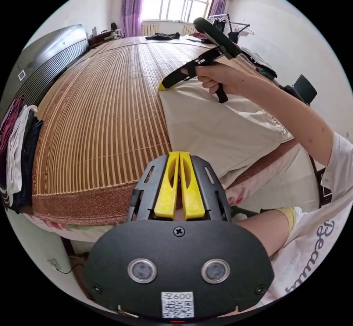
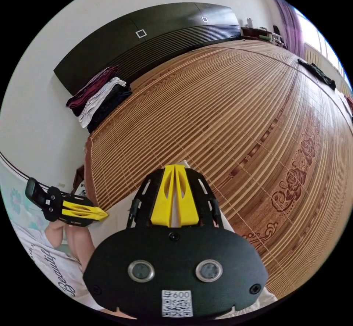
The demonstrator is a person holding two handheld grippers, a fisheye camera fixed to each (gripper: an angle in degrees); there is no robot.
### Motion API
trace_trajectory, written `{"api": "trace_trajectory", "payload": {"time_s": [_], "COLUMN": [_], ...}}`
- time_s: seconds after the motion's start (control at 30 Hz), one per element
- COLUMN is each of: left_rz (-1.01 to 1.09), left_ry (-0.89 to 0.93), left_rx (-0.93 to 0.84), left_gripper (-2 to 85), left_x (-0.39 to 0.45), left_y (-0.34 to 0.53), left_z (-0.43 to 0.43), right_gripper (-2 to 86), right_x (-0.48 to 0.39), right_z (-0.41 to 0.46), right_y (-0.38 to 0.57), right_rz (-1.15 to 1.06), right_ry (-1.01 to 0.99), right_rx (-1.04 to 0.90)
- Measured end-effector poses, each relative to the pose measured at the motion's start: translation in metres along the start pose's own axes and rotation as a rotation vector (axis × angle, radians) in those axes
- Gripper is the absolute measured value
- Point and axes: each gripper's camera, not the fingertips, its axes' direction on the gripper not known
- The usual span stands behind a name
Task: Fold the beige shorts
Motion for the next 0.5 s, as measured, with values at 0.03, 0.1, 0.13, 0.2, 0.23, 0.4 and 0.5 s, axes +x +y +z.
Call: {"api": "trace_trajectory", "payload": {"time_s": [0.03,0.1,0.13,0.2,0.23,0.4,0.5], "left_rz": [-0.001,0.000,0.002,0.033,0.042,0.146,0.073], "left_ry": [0.000,0.029,0.038,0.066,0.072,0.141,0.238], "left_rx": [0.005,-0.002,-0.011,-0.061,-0.087,-0.100,0.055], "left_gripper": [0.1,0.1,0.1,0.2,0.2,0.2,0.2], "left_x": [0.001,-0.002,-0.003,-0.006,-0.007,0.000,-0.005], "left_y": [0.002,0.010,0.012,0.020,0.022,0.031,0.023], "left_z": [0.001,0.001,0.000,-0.006,-0.006,-0.035,-0.044], "right_gripper": [-0.8,-0.8,-0.8,-0.8,-0.8,-0.8,-0.8], "right_x": [-0.001,-0.012,-0.015,-0.017,-0.016,-0.011,-0.023], "right_z": [-0.001,0.000,0.000,-0.001,-0.002,-0.005,-0.005], "right_y": [0.002,0.005,0.006,0.008,0.008,0.006,0.003], "right_rz": [-0.003,-0.027,-0.032,-0.033,-0.030,-0.003,-0.017], "right_ry": [0.002,0.036,0.043,0.043,0.037,-0.004,0.019], "right_rx": [0.006,0.011,0.012,0.020,0.022,0.028,0.029]}}
